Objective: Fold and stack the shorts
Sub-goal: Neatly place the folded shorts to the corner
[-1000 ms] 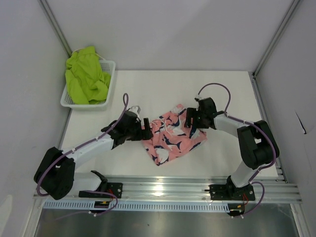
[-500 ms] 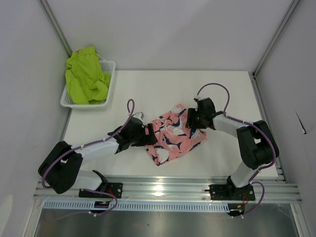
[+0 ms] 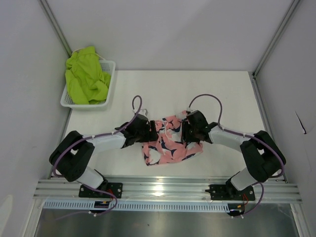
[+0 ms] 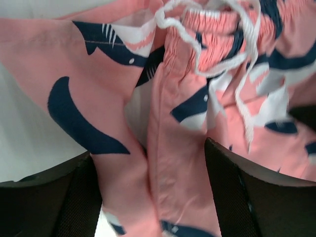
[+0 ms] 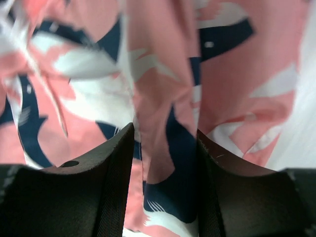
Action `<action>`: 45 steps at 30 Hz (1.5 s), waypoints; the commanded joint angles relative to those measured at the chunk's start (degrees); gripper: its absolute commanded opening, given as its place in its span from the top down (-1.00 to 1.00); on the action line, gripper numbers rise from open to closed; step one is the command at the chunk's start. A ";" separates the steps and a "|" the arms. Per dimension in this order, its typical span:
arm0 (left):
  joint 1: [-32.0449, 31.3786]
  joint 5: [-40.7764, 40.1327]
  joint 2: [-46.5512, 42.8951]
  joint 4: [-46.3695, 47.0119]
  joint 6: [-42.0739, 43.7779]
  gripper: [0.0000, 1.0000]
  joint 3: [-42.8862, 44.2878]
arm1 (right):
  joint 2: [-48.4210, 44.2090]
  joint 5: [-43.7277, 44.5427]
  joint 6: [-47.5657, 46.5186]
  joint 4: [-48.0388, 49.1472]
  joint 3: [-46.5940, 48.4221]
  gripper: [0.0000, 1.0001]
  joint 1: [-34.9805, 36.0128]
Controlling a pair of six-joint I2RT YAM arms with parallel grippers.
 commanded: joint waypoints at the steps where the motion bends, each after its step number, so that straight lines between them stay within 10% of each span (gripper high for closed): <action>1: -0.34 -2.22 2.76 -2.40 3.88 -0.53 3.85 | -5.00 3.34 4.58 -1.63 -1.98 0.02 4.72; 13: 1.85 -5.65 4.18 -7.94 11.62 -0.57 8.95 | -7.91 5.37 0.37 -4.62 0.47 -0.49 0.43; 31: 4.05 3.91 -11.11 -6.98 15.49 -0.66 5.09 | -6.33 -7.11 -5.17 3.73 1.35 -0.11 -5.28; 45: 3.35 12.98 -0.40 -0.91 15.40 -0.44 4.30 | -4.13 -9.13 -5.43 7.06 0.03 0.15 -7.13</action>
